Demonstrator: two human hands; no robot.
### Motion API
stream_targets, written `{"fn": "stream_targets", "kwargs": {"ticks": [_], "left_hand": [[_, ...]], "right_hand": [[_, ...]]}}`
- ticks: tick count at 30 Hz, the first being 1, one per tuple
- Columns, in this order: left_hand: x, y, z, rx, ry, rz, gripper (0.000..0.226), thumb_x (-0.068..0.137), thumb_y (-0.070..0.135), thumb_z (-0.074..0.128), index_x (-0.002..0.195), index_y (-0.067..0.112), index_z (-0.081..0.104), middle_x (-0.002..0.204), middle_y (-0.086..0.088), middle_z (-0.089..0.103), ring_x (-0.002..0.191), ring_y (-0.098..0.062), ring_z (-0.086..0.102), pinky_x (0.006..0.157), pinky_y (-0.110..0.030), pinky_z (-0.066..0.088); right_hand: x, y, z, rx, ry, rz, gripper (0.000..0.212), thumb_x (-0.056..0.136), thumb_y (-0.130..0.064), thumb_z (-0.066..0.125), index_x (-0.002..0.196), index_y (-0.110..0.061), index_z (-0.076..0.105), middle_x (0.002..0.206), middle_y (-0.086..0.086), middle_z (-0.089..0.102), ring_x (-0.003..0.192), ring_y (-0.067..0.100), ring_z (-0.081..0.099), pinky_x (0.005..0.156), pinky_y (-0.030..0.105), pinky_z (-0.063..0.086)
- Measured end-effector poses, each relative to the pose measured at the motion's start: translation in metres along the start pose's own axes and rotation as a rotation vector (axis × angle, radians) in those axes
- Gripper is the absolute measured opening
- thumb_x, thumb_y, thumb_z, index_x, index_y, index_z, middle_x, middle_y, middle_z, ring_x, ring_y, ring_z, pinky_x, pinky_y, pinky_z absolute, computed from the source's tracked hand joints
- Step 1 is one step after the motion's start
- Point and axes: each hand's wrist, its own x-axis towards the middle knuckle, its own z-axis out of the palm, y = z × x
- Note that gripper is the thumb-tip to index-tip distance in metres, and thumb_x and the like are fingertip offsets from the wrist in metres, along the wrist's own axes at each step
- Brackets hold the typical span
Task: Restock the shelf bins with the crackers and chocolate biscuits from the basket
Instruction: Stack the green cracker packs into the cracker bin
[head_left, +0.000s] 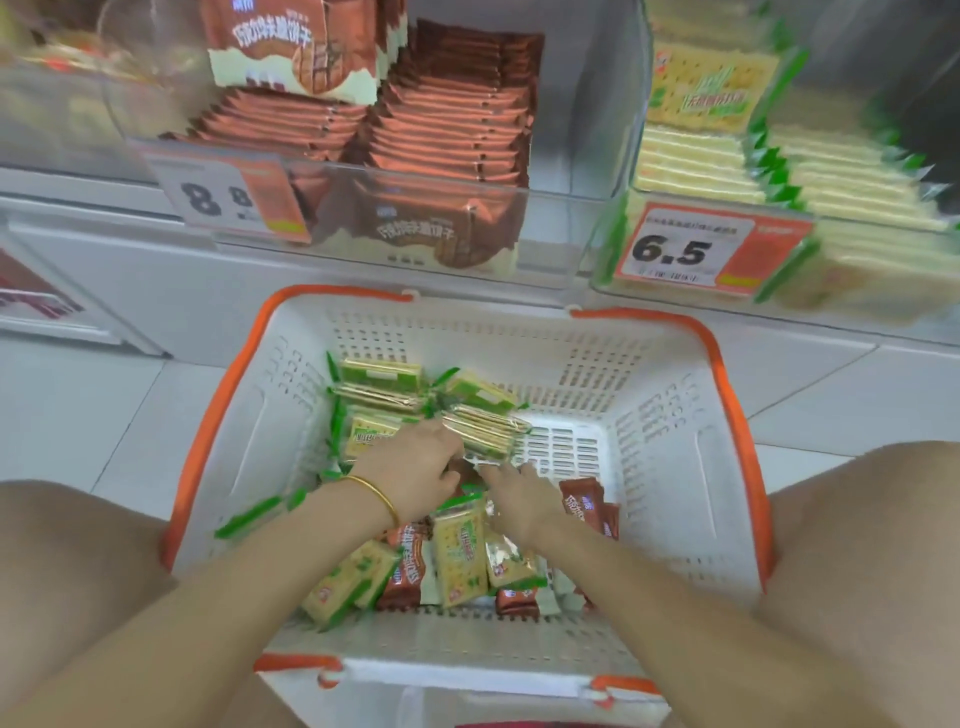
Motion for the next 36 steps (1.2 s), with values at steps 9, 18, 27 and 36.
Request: {"fn": "stream_targets", "kwargs": {"ticks": [9,18,27,36], "left_hand": [[0.003,0.023,-0.01,-0.354,-0.059,-0.05,0.048,0.092,0.041,0.054,0.133,0.018,0.044,0.132,-0.002,0.046,0.115,-0.016,0.051,0.097,-0.03,0.043],[-0.011,0.072,-0.093,-0.918,0.015,0.054,0.031,0.085,0.016,0.067,0.114,0.022,0.058,0.106,-0.001,0.068,0.087,-0.021,0.069,0.073,-0.025,0.057],[-0.001,0.118,-0.192,-0.807,0.374,0.36,0.025,0.081,0.015,0.069,0.101,0.028,0.063,0.09,-0.001,0.069,0.08,-0.007,0.065,0.072,-0.023,0.053],[0.045,0.123,-0.216,0.074,0.76,0.326,0.054,0.088,0.029,0.062,0.134,0.006,0.048,0.145,-0.013,0.039,0.135,-0.029,0.035,0.114,-0.038,0.025]], "right_hand": [[-0.059,0.041,-0.091,0.99,-0.018,0.257,0.041,0.081,-0.004,0.072,0.116,-0.009,0.051,0.105,0.008,0.057,0.074,0.018,0.062,0.054,0.026,0.054],[-0.159,0.078,-0.171,1.59,0.3,0.027,0.018,0.088,-0.008,0.061,0.106,-0.008,0.06,0.096,0.012,0.07,0.083,0.02,0.069,0.064,0.033,0.059],[-0.206,0.111,-0.242,1.361,0.637,-0.179,0.035,0.066,-0.016,0.074,0.099,-0.01,0.065,0.091,0.002,0.074,0.083,0.016,0.069,0.07,0.029,0.056],[-0.154,0.159,-0.32,1.139,1.054,0.122,0.024,0.075,-0.006,0.078,0.081,-0.018,0.058,0.075,-0.001,0.06,0.068,0.014,0.057,0.053,0.023,0.046]]}}
